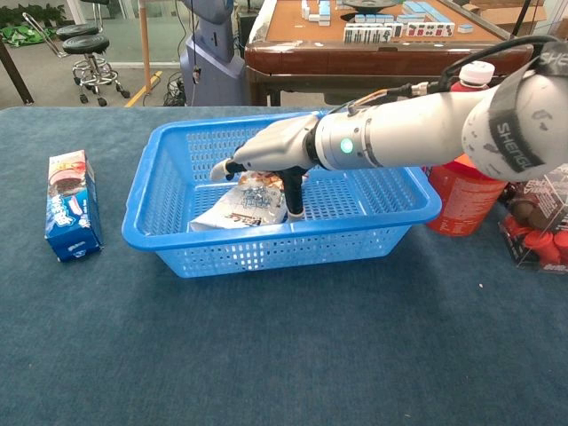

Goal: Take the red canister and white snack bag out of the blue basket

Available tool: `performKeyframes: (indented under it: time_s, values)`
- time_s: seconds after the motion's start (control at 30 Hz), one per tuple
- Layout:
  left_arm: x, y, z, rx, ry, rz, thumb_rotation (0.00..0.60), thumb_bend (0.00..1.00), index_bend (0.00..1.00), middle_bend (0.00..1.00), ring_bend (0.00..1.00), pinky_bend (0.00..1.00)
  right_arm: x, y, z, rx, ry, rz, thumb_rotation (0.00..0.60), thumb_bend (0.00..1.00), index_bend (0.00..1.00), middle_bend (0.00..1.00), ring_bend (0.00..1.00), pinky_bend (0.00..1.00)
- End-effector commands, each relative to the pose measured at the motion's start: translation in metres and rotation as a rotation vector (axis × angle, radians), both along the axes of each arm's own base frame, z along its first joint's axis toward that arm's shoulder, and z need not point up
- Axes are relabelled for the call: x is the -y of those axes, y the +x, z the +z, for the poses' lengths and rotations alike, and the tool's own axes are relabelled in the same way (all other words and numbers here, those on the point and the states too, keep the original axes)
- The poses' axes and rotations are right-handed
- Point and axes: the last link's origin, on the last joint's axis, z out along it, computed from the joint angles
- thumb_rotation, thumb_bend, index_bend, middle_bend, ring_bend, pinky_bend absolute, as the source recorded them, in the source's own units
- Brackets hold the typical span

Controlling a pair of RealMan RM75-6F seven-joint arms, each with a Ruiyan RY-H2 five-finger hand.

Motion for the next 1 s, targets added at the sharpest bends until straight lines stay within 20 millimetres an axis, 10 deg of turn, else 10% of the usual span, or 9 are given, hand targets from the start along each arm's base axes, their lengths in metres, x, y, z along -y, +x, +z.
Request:
performKeyframes:
  time_s: [0.03, 0.6, 1.0]
  values:
    - [0.001, 0.0, 0.001, 0.001, 0.004, 0.001, 0.6, 0.27, 0.09, 0.11, 0.07, 0.08, 0.001, 0.003, -0.009, -0.02, -0.003, 0.003, 0.6, 0.0, 0.11, 0.18, 0.05, 0.16]
    - [0.002, -0.003, 0.0, 0.007, 0.004, 0.004, 0.6, 0.27, 0.09, 0.11, 0.07, 0.07, 0.002, 0.006, -0.002, 0.101, -0.082, 0.002, 0.6, 0.24, 0.64, 0.55, 0.44, 0.46]
    - [0.0, 0.002, 0.001, 0.008, 0.007, -0.015, 0.6, 0.27, 0.09, 0.11, 0.07, 0.07, 0.007, 0.015, 0.08, 0.427, -0.172, 0.009, 0.6, 0.27, 0.66, 0.57, 0.48, 0.51]
